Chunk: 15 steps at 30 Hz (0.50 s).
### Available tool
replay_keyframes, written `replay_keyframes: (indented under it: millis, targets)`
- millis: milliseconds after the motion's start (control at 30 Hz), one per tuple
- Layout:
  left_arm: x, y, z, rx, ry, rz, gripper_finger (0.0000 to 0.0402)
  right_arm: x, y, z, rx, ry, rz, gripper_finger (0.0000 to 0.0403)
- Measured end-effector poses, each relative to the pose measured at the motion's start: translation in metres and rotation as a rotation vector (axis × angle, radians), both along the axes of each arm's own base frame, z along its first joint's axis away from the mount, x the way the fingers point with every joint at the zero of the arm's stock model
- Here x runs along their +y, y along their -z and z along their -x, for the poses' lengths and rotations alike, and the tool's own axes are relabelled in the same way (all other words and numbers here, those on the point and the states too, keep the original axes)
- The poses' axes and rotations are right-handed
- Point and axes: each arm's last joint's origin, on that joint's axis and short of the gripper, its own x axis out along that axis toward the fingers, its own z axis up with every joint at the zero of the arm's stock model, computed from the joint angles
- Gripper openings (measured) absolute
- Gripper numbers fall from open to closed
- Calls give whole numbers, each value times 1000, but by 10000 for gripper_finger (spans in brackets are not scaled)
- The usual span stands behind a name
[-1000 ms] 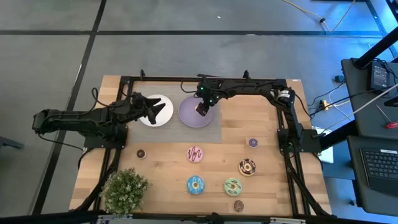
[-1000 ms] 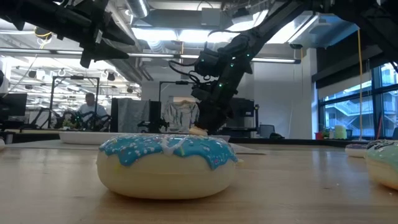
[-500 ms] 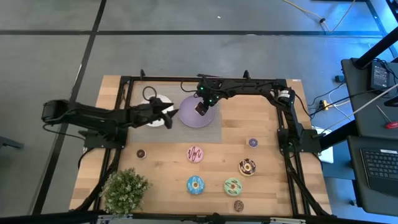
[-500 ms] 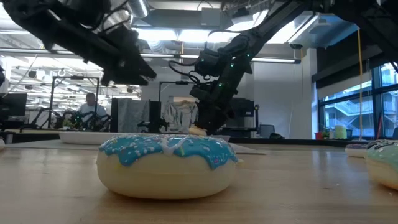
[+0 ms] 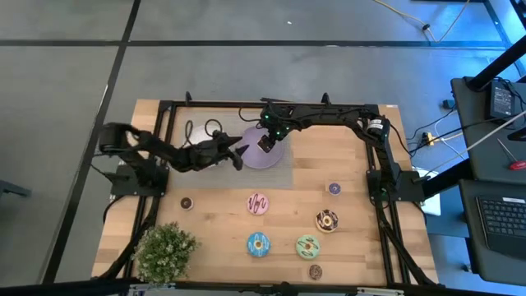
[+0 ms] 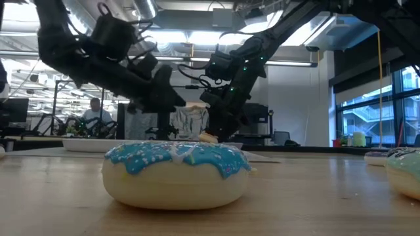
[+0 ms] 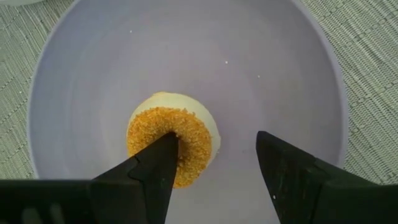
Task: Pick & Place donuts
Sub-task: Put the small orange donut on the purple plate
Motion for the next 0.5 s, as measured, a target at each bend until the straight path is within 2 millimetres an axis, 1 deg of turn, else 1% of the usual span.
replay_keyframes:
  millis: [100, 167, 300, 500]
  targets:
    - [2, 8, -14, 63, 18, -59, 219, 0, 0, 0, -1, 10, -5, 218]
    - [4, 14, -23, 93, 19, -63, 219, 0, 0, 0, -1, 10, -5, 218]
    - [7, 21, -40, 104, 19, -66, 219, 0, 0, 0, -1, 10, -6, 218]
    - [11, 30, -55, 124, 15, -63, 219, 0, 0, 0, -1, 10, -7, 218]
